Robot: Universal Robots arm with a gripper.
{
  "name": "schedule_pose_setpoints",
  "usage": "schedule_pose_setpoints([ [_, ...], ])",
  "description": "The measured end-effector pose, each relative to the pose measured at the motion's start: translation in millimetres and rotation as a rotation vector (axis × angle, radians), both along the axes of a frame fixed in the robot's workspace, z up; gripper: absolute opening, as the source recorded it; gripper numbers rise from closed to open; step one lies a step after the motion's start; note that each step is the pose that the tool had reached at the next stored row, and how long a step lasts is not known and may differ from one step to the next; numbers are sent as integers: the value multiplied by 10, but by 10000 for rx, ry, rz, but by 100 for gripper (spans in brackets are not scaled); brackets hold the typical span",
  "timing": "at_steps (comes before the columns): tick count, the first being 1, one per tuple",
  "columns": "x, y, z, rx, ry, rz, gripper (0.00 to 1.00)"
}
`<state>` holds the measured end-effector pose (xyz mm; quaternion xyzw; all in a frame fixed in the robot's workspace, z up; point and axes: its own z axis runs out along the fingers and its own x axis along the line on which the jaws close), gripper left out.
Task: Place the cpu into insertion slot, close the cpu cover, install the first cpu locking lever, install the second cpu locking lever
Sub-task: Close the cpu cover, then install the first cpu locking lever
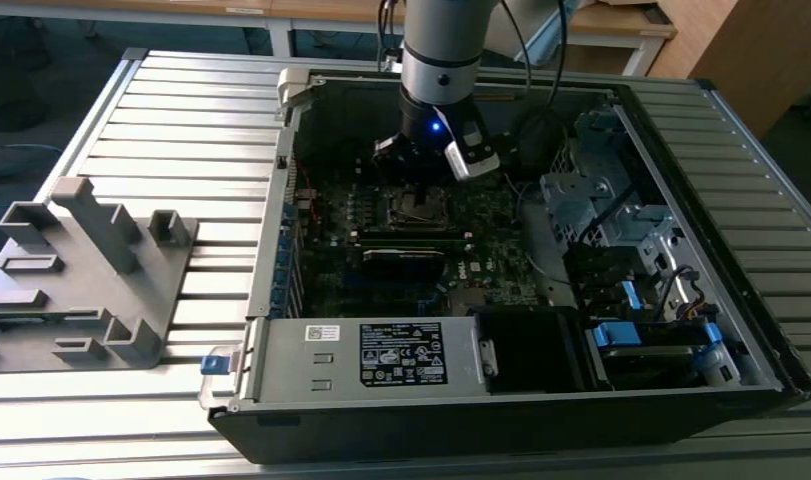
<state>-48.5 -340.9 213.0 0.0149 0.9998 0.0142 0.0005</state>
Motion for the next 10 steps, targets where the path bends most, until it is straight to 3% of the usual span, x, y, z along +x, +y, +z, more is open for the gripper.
schedule_pose_setpoints([
  [1, 0, 0, 0, 1, 0, 0, 10],
  [3, 0, 0, 77, -1, 1, 0, 10],
  [10, 0, 0, 80, -1, 1, 0, 10],
])
